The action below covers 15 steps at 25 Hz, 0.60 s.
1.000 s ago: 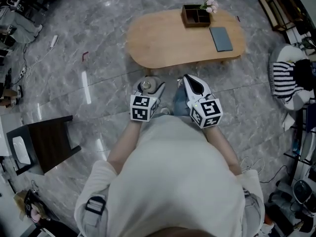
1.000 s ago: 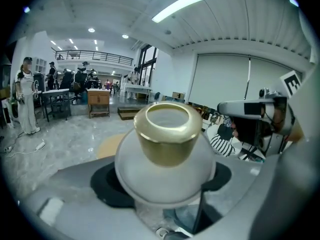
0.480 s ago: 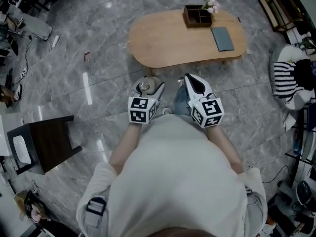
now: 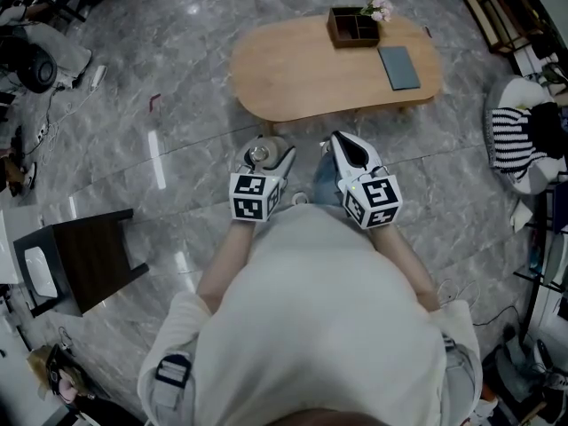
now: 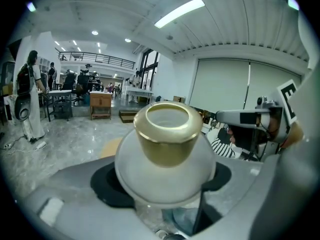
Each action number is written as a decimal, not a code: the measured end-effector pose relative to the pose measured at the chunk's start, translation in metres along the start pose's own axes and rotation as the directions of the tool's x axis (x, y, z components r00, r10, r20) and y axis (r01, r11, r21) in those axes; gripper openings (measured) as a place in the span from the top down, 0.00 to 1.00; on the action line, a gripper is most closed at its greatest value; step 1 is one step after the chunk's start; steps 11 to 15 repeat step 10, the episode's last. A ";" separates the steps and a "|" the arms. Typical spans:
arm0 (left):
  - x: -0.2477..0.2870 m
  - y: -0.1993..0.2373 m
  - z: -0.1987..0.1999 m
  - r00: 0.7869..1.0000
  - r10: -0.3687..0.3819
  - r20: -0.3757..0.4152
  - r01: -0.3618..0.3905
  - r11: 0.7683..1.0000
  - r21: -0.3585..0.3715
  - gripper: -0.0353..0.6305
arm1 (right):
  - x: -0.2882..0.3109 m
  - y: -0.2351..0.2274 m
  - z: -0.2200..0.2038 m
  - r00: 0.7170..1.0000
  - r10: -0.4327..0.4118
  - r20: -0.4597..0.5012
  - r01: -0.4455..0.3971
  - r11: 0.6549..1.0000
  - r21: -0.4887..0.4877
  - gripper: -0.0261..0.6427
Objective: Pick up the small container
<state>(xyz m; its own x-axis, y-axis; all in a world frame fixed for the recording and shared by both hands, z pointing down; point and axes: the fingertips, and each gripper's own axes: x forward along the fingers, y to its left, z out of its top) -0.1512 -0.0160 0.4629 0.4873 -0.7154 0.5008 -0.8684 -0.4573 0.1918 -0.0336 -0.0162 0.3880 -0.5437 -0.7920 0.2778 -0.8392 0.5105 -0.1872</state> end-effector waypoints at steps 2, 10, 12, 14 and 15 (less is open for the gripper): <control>0.001 0.000 0.001 1.000 -0.001 0.002 0.001 1.000 -0.002 0.44 | 0.001 0.000 0.000 1.000 -0.001 -0.002 0.001 1.000 -0.001 0.96; 0.008 0.002 0.004 1.000 -0.003 0.002 0.003 1.000 -0.006 0.44 | 0.004 -0.006 0.002 1.000 -0.009 -0.005 0.009 1.000 -0.006 0.96; 0.008 0.002 0.004 1.000 -0.003 0.002 0.003 1.000 -0.006 0.44 | 0.004 -0.006 0.002 1.000 -0.009 -0.005 0.009 1.000 -0.006 0.96; 0.008 0.002 0.004 1.000 -0.003 0.002 0.003 1.000 -0.006 0.44 | 0.004 -0.006 0.002 1.000 -0.009 -0.005 0.009 1.000 -0.006 0.96; 0.008 0.002 0.004 1.000 -0.003 0.002 0.003 1.000 -0.006 0.44 | 0.004 -0.006 0.002 1.000 -0.009 -0.005 0.009 1.000 -0.006 0.96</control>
